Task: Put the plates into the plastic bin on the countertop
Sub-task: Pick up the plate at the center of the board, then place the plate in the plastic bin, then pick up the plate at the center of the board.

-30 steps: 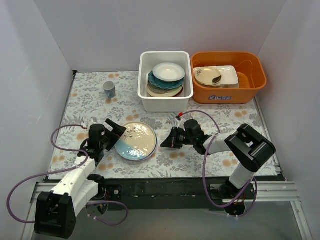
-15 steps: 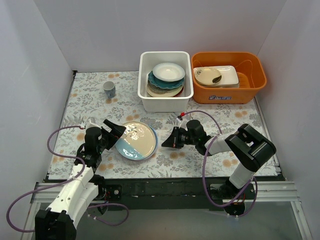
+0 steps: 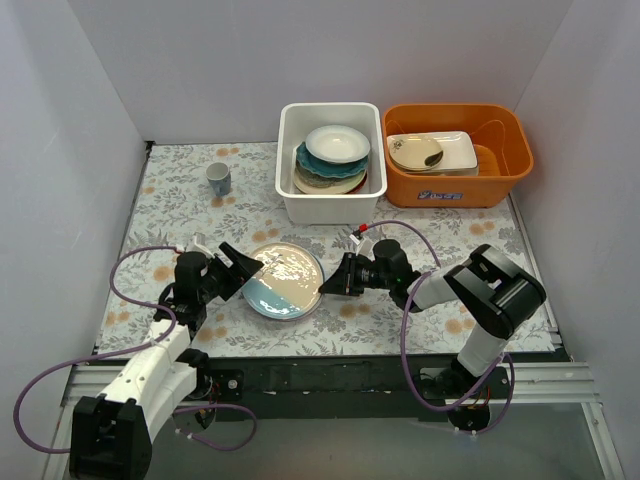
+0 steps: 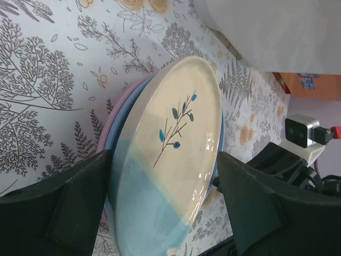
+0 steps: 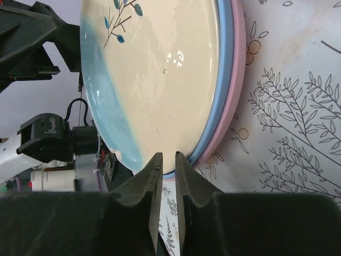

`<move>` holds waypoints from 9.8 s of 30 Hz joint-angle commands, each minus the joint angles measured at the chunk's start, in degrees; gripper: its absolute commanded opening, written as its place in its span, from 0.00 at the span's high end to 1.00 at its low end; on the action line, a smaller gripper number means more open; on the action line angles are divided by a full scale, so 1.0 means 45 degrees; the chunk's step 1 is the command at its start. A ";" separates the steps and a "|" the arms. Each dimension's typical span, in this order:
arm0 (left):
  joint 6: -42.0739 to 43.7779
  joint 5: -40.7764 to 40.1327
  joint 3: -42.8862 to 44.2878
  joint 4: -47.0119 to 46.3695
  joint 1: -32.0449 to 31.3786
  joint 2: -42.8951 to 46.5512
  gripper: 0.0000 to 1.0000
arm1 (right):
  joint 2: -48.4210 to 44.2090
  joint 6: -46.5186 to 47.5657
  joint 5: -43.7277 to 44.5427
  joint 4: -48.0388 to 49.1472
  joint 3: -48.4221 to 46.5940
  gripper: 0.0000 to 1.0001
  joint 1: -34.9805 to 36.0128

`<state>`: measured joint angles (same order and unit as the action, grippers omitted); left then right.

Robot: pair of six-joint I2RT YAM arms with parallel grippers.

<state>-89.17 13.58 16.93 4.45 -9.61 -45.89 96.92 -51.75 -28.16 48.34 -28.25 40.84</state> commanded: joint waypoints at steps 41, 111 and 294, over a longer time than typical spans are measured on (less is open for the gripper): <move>0.1319 0.4717 -0.0618 -0.3587 -0.0326 -0.1756 1.00 | 0.0844 -0.0434 -0.0890 0.1719 -0.0070 0.76 -0.0072; 0.0166 0.3232 0.2721 -0.1165 -0.0346 0.0705 1.00 | -0.7008 0.2769 0.4970 -0.3417 0.2801 0.02 -0.0931; 0.2295 0.0828 0.8957 0.0027 -0.1928 -0.6288 0.02 | -0.2420 0.2222 0.0126 -0.0195 0.2626 0.38 -0.2416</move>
<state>-80.49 17.37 61.39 2.83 -18.20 -76.97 83.85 -41.39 -25.58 44.60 -14.59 29.15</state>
